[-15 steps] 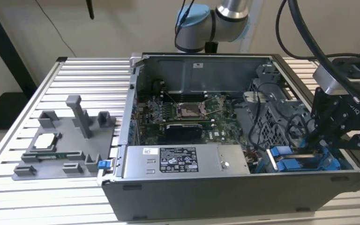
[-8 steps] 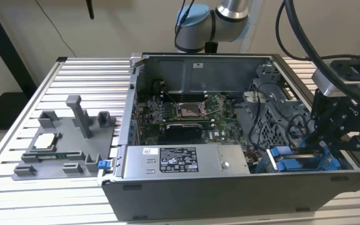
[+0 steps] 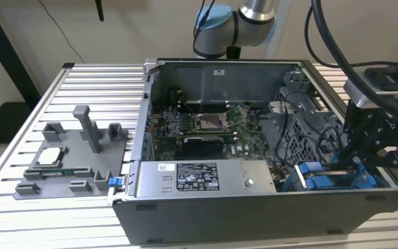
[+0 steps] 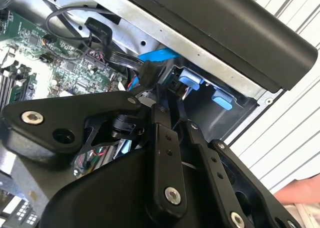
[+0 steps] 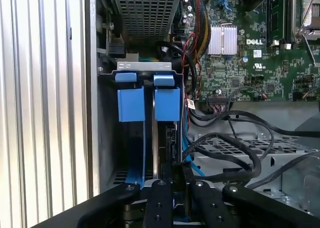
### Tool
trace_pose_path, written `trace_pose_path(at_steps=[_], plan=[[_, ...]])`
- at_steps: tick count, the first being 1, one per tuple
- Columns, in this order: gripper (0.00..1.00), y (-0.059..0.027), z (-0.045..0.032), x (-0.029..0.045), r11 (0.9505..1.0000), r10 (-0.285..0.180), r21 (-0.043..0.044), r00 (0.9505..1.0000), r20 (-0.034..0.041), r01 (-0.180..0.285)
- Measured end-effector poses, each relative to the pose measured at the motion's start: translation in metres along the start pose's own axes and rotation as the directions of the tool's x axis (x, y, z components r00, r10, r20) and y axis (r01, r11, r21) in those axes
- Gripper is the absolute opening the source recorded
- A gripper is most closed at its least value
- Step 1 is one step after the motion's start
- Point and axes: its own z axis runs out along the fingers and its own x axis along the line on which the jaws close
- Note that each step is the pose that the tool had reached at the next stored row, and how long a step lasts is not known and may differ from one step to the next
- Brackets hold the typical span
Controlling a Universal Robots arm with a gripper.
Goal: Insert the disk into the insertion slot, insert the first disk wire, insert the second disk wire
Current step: 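Insert the first disk wire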
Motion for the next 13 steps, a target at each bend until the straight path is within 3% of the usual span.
trace_pose_path(at_steps=[3, 4, 11, 13], plan=[[0.0, 0.0, 0.0008, 0.0001, 1.0, 0.0, 0.0, 1.0, -0.0002, 0.0], [1.0, 0.0, 0.0012, 0.0001, 1.0, 0.0, 0.0, 1.0, -0.0001, 0.0], [1.0, 0.0003, 0.0029, 0.0003, 1.0, 0.002, 0.0001, 1.0, -0.0001, -0.002], [1.0, 0.0008, -0.0021, -0.0001, 1.0, 0.004, 0.0003, 1.0, 0.0014, -0.004]])
